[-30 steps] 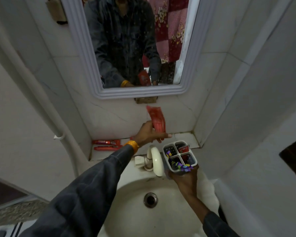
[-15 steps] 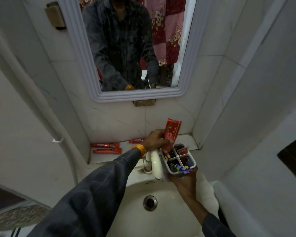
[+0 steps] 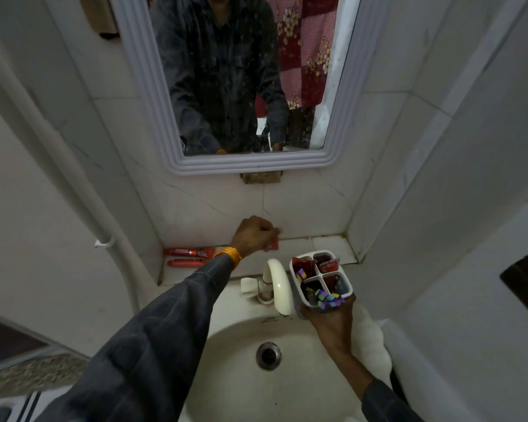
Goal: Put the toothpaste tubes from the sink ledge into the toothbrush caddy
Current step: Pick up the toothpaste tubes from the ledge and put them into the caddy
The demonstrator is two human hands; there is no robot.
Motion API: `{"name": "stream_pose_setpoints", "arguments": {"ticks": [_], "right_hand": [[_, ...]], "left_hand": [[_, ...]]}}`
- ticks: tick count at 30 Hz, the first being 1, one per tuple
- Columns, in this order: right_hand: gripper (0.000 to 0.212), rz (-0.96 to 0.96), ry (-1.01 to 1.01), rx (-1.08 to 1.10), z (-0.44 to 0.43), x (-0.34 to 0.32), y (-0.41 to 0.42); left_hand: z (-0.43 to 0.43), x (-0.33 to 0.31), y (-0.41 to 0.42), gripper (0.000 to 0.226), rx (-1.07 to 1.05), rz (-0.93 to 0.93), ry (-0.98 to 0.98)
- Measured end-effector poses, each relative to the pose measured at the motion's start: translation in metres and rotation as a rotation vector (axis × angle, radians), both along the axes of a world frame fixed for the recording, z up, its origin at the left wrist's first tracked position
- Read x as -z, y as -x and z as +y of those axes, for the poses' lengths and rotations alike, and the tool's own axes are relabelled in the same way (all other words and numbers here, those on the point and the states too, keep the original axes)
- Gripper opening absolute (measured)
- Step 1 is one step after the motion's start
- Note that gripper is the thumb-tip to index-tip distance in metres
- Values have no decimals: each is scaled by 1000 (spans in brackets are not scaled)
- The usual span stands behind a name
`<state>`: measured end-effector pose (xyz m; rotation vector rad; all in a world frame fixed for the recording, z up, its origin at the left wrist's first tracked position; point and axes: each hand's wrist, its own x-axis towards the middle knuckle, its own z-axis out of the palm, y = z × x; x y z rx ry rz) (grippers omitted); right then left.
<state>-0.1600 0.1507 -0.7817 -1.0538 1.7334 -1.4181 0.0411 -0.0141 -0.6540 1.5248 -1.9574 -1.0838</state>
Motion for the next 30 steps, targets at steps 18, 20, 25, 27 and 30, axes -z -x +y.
{"name": "stream_pose_setpoints", "arguments": {"ticks": [18, 20, 25, 27, 30], "right_hand": [[105, -82, 36, -4, 0, -9, -7], [104, -92, 45, -11, 0, -8, -6], [104, -93, 44, -45, 1, -7, -2], [106, -86, 38, -58, 2, -5, -1], [108, -50, 26, -57, 3, -6, 0]], "left_hand": [[-37, 91, -17, 36, 109, -774, 159], [-35, 94, -14, 41, 114, -739, 114], [-20, 78, -13, 29, -69, -326, -62], [-11, 52, -9, 21, -97, -43, -70], [-1, 4, 2, 28, 28, 197, -82]]}}
